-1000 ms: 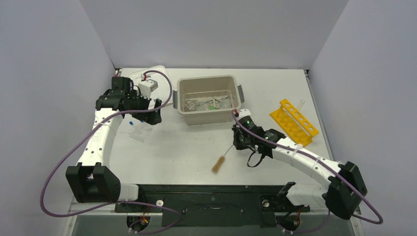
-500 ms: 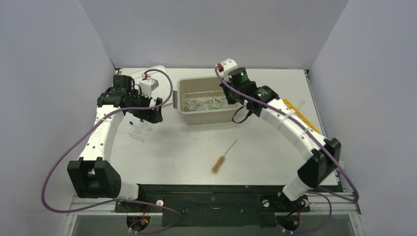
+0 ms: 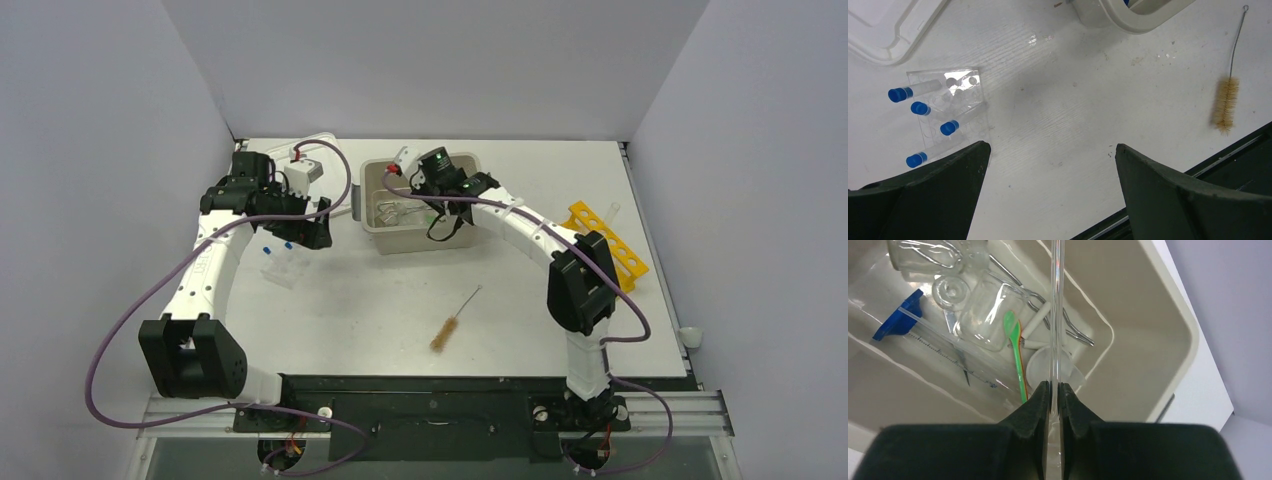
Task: Organize the chemistry lab equipment
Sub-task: Pick up the chemistry item at the center of the board, then place the chemistry item in the storage box.
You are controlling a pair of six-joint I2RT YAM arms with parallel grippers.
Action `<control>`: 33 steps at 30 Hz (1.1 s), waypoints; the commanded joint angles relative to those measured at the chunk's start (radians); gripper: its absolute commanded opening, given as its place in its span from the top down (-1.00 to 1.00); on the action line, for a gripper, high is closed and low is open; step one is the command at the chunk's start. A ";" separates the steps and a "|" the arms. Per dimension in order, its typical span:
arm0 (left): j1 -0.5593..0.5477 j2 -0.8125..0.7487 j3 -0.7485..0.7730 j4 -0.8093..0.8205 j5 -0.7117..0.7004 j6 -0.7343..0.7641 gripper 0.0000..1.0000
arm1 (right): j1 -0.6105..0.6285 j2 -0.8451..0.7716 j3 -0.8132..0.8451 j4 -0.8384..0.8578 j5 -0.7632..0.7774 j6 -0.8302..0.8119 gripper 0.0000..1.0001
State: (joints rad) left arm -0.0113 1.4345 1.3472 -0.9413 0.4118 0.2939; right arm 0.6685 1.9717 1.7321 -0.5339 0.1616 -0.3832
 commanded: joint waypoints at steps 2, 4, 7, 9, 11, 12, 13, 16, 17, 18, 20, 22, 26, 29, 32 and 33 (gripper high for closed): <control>0.005 -0.019 0.046 0.010 0.010 -0.007 -0.93 | 0.027 0.066 0.027 0.047 -0.080 -0.085 1.00; 0.006 -0.024 0.045 0.009 0.004 -0.004 -0.93 | 0.029 0.090 0.031 0.033 -0.101 -0.078 1.00; 0.006 -0.033 0.040 0.007 -0.004 0.004 -0.93 | 0.028 0.101 0.006 0.015 -0.127 -0.065 1.00; 0.007 -0.038 0.035 0.008 -0.007 0.007 -0.93 | 0.027 0.090 -0.033 0.021 -0.141 -0.068 1.00; 0.006 -0.039 0.034 0.008 -0.004 0.010 -0.93 | 0.027 0.071 -0.069 0.024 -0.151 -0.074 1.00; 0.007 -0.039 0.032 0.008 -0.003 0.010 -0.93 | 0.026 0.062 -0.078 0.026 -0.152 -0.075 1.00; 0.007 -0.039 0.032 0.009 -0.001 0.010 -0.93 | 0.025 0.061 -0.088 0.027 -0.152 -0.075 1.00; 0.006 -0.033 0.036 0.008 0.000 0.010 -0.93 | 0.021 0.072 -0.063 -0.001 -0.150 -0.075 0.93; 0.006 -0.034 0.037 0.007 -0.001 0.010 -0.93 | 0.021 0.078 -0.052 -0.007 -0.142 -0.071 0.87; 0.006 -0.033 0.037 0.008 -0.001 0.011 -0.93 | 0.019 0.092 -0.028 -0.020 -0.131 -0.062 0.84; 0.007 -0.033 0.035 0.009 -0.005 0.012 -0.93 | 0.017 0.108 0.005 -0.029 -0.111 -0.049 0.74; 0.006 -0.033 0.035 0.010 -0.007 0.014 -0.93 | 0.013 0.119 0.032 -0.033 -0.094 -0.033 0.66; 0.007 -0.033 0.035 0.010 -0.018 0.019 -0.93 | 0.005 0.127 0.062 -0.040 -0.095 -0.017 0.62; 0.007 -0.033 0.036 0.012 -0.024 0.024 -0.93 | -0.003 0.130 0.072 -0.044 -0.103 -0.013 0.60; 0.006 -0.033 0.036 0.010 -0.024 0.025 -0.93 | -0.006 0.132 0.086 -0.041 -0.093 0.005 0.57; 0.007 -0.034 0.035 0.011 -0.024 0.026 -0.93 | -0.008 0.125 0.089 -0.036 -0.075 0.013 0.55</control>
State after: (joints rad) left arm -0.0113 1.4334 1.3476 -0.9428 0.3916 0.3016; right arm 0.6727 2.0892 1.7718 -0.5575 0.0486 -0.4053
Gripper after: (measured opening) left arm 0.967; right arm 0.209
